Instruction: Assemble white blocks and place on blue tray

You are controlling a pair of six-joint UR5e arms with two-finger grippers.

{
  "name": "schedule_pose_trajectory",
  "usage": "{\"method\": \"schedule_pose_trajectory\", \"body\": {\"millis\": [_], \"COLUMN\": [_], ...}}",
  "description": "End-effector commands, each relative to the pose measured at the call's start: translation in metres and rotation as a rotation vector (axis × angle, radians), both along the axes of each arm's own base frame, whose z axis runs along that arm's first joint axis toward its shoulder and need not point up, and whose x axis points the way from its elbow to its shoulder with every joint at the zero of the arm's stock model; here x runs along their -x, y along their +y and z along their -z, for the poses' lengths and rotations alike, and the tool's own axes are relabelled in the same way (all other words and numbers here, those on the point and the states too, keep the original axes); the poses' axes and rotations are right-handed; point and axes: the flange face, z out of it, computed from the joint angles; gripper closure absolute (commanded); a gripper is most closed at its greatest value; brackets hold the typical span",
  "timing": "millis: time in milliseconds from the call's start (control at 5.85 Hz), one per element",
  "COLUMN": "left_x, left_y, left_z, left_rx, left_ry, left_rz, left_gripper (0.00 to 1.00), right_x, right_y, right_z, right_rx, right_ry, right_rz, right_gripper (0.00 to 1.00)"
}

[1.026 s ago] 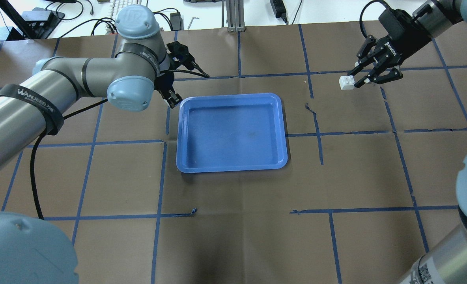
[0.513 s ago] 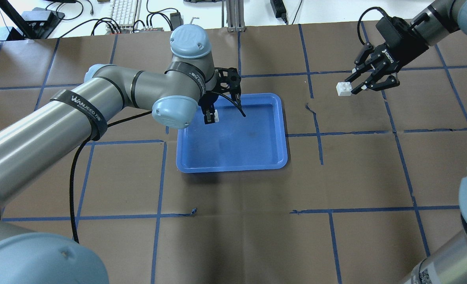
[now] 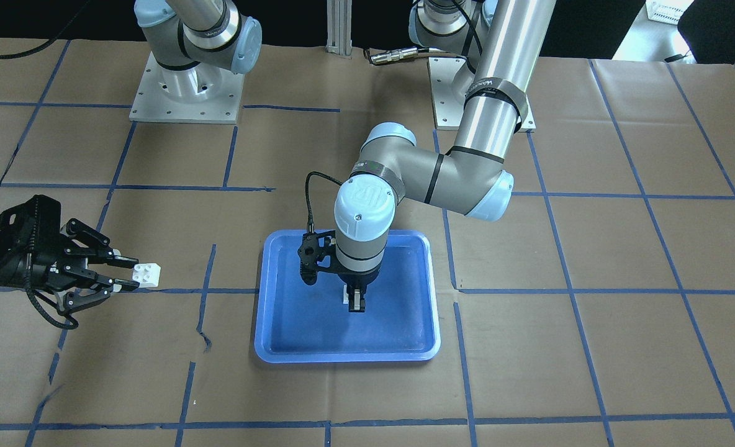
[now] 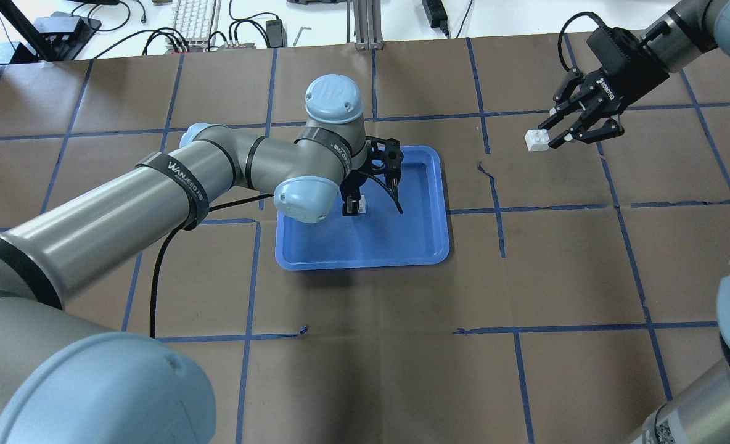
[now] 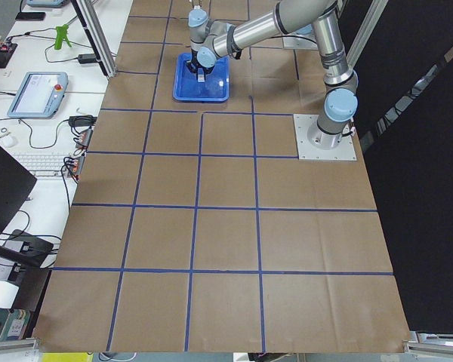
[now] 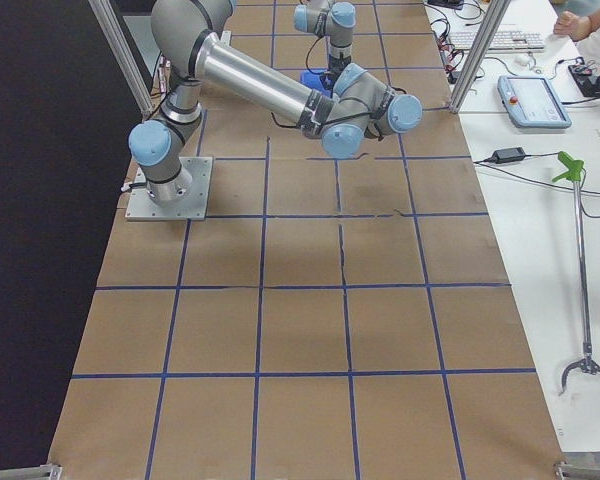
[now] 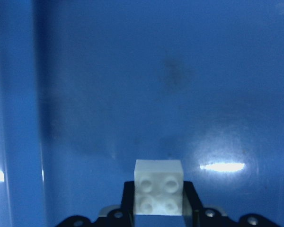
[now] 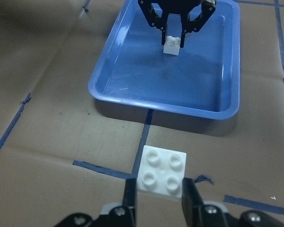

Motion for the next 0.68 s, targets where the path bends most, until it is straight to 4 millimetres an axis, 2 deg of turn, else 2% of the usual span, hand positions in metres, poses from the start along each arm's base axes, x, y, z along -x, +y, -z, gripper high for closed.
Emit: {"method": "schedule_pose_trajectory", "body": {"millis": [0, 171, 342, 513], "left_x": [0.000, -0.001, 0.000, -0.001], "left_y": [0.010, 0.010, 0.009, 0.007], "left_z": [0.006, 0.006, 0.006, -0.009], "left_rx": [-0.013, -0.014, -0.015, 0.004], "left_ry": [-0.004, -0.005, -0.004, -0.002], "left_rz": [-0.001, -0.001, -0.003, -0.004], "left_gripper": [0.86, 0.34, 0.01, 0.01], "right_x": [0.000, -0.001, -0.002, -0.003], "right_y": [0.000, 0.001, 0.003, 0.004], "right_z": [-0.001, 0.000, 0.006, 0.014], "right_rx": [0.004, 0.004, 0.003, 0.011], "right_ry": [0.001, 0.001, 0.001, 0.007], "right_rz": [0.000, -0.001, -0.001, 0.006], "right_gripper": [0.76, 0.76, 0.76, 0.76]}}
